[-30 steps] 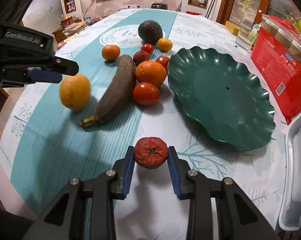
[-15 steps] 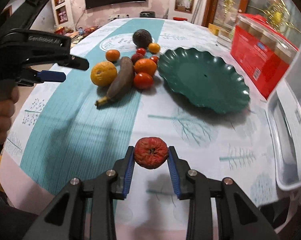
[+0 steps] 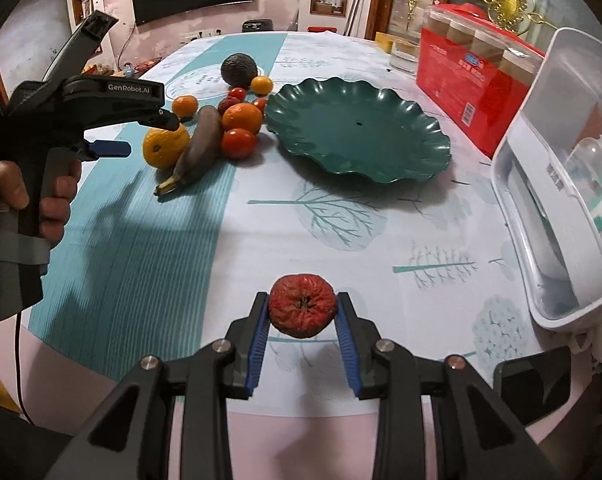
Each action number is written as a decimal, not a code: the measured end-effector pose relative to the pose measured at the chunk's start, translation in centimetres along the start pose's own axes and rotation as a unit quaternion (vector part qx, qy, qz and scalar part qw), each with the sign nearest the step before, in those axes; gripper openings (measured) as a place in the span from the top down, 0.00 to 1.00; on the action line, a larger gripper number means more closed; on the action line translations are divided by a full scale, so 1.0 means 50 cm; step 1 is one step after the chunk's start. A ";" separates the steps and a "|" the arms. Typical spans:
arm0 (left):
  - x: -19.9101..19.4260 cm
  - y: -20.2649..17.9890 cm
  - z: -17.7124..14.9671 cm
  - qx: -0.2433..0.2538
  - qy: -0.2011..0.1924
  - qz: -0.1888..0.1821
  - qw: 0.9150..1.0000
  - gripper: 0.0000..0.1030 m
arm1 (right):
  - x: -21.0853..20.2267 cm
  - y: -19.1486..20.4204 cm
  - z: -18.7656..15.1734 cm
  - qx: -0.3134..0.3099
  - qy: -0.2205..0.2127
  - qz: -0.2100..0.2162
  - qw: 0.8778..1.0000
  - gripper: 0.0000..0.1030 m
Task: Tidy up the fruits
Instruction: 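Carry lychee and grapefruit onto the green plate and open both tools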
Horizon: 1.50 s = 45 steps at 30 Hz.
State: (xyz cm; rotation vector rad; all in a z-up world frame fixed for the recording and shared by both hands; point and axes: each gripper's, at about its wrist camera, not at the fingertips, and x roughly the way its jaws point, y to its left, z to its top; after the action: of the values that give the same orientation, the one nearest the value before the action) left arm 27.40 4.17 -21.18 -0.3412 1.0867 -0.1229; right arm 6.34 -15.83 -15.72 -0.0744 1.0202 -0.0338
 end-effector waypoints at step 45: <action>-0.092 -0.149 0.037 -0.099 -0.098 0.011 0.990 0.51 | 0.144 -0.229 0.241 -0.037 -0.025 0.101 0.994 0.68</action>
State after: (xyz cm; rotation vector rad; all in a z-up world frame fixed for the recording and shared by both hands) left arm 27.39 -1.21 -14.04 -0.5090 0.9092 0.0376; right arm 20.46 -27.14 -14.66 -0.0380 0.9753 0.1902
